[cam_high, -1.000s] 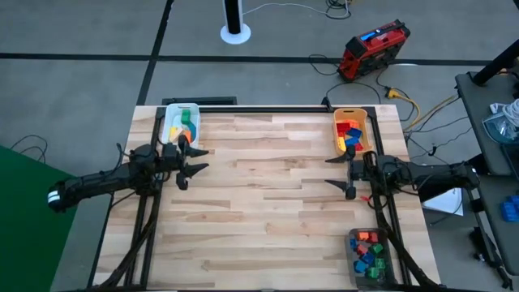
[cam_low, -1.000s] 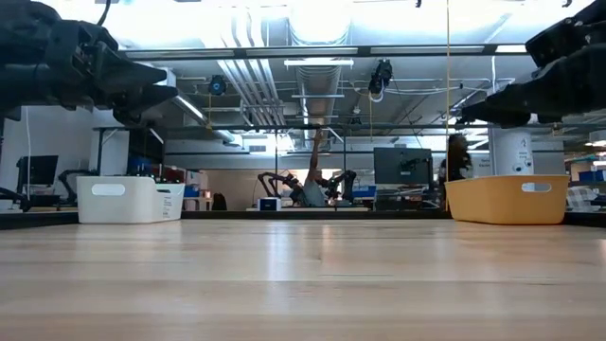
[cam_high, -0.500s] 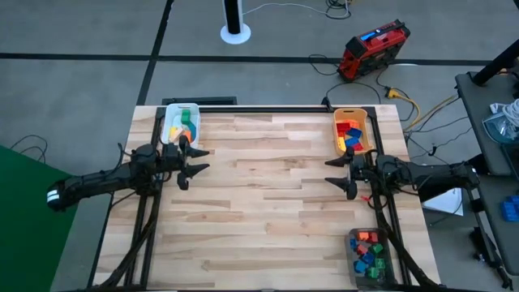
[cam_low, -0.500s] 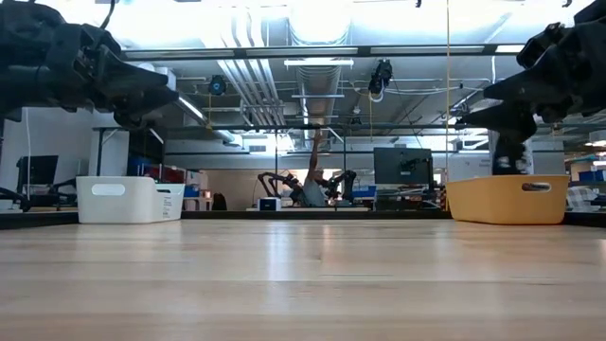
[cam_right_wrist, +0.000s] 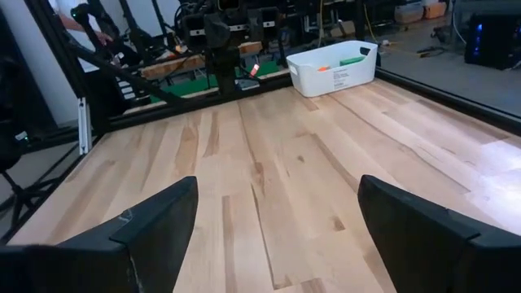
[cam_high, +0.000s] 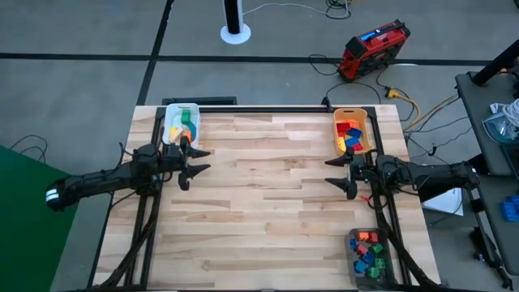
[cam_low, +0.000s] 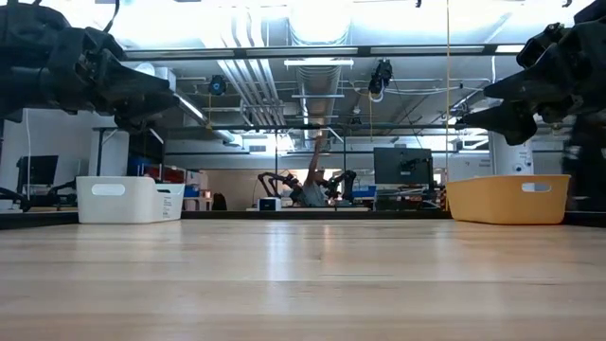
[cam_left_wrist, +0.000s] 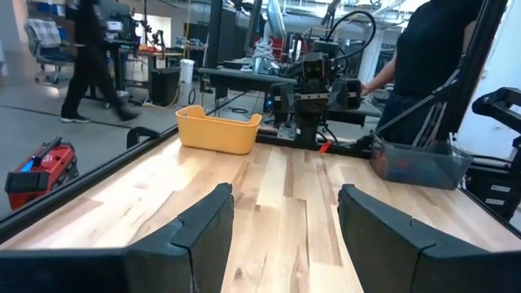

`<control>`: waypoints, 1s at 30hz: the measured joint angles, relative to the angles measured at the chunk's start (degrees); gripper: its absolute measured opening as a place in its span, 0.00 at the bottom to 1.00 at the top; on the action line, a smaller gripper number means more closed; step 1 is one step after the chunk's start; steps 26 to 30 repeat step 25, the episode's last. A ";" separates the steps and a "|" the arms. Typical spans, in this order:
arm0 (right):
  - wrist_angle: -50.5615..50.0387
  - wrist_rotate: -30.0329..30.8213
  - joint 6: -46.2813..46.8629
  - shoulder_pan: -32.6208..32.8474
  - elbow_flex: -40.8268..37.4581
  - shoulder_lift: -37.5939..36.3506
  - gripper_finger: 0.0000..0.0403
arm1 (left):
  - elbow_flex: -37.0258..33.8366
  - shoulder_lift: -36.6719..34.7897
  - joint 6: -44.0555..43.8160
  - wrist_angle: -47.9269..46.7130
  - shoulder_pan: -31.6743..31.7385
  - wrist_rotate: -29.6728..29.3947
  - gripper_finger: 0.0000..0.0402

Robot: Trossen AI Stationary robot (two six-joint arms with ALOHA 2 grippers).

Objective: Sort blocks by size
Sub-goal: Return to Home Position

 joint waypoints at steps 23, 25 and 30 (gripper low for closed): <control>0.00 0.00 0.00 0.00 0.02 0.00 0.77 | 0.00 1.99 0.00 -0.01 -0.01 0.00 0.49; 0.00 0.00 0.00 0.00 0.02 0.00 0.77 | 0.00 2.08 0.00 0.02 -0.01 0.00 0.49; 0.00 0.00 0.00 0.00 0.02 0.00 0.77 | 0.00 2.08 0.00 0.02 -0.01 0.00 0.49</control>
